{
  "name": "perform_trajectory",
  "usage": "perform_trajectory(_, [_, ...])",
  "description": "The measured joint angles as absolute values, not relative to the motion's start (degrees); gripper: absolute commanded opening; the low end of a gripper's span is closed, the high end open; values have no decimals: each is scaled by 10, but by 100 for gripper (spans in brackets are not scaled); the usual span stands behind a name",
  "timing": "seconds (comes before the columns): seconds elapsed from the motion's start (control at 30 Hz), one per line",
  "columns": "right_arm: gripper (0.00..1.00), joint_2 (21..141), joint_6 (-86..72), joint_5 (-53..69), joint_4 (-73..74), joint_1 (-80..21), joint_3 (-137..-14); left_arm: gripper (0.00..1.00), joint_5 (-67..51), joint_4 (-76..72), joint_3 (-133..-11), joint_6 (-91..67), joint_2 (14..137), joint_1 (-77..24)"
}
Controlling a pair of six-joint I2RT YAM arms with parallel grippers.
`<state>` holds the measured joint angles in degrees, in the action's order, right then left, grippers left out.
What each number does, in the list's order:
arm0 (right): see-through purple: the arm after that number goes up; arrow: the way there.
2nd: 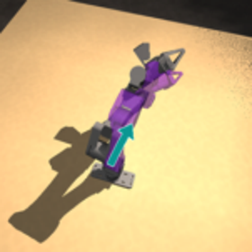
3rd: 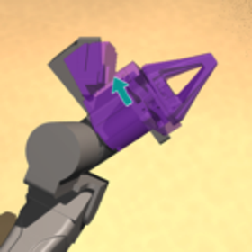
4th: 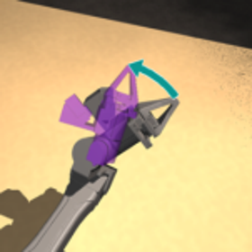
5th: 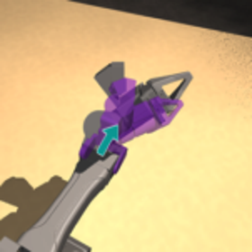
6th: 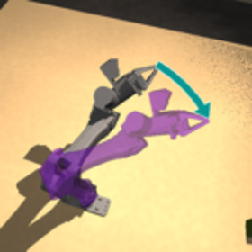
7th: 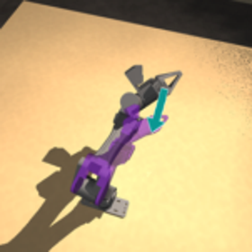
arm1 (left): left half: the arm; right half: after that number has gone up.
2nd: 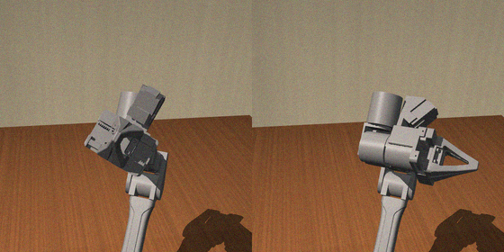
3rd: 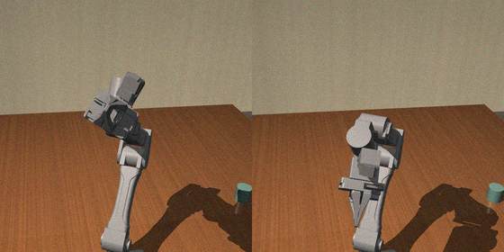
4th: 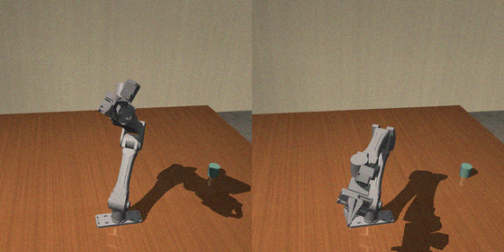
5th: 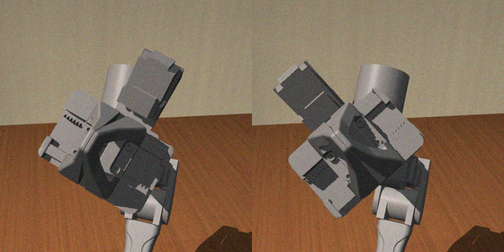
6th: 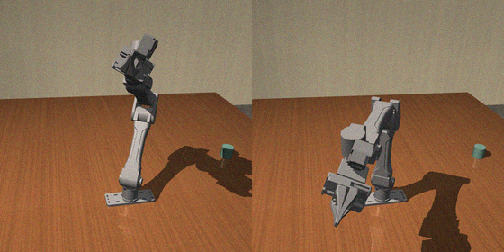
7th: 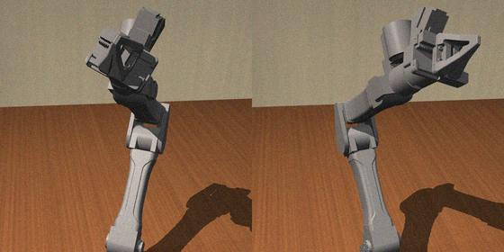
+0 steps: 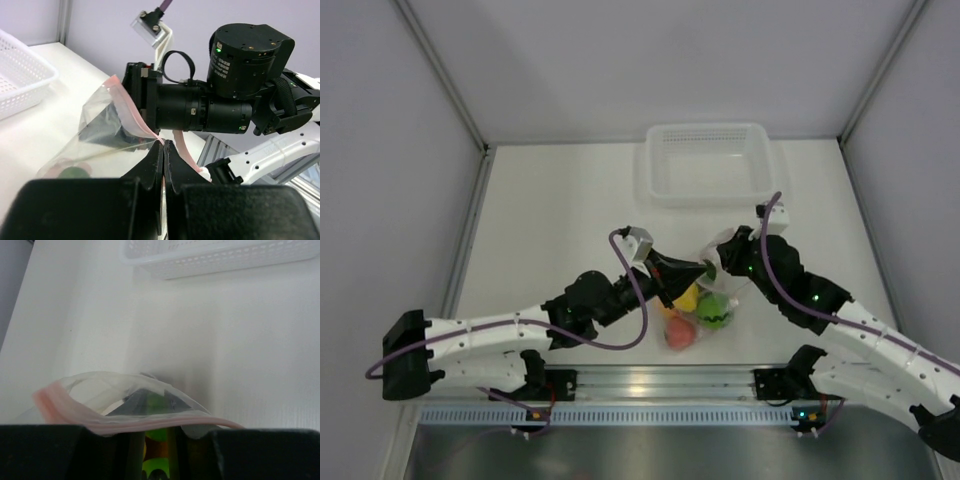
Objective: Open the zip-top bag and remove the fake food
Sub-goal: Adjust the zipper food storage bag at the center of the board.
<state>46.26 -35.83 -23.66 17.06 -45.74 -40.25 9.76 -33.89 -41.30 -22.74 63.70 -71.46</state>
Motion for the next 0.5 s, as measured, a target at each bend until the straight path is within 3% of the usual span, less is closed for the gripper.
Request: perform_trajectory(0.5, [16, 573, -295, -364, 274, -559, -524, 0, 239, -333, -254, -291, 470, -717])
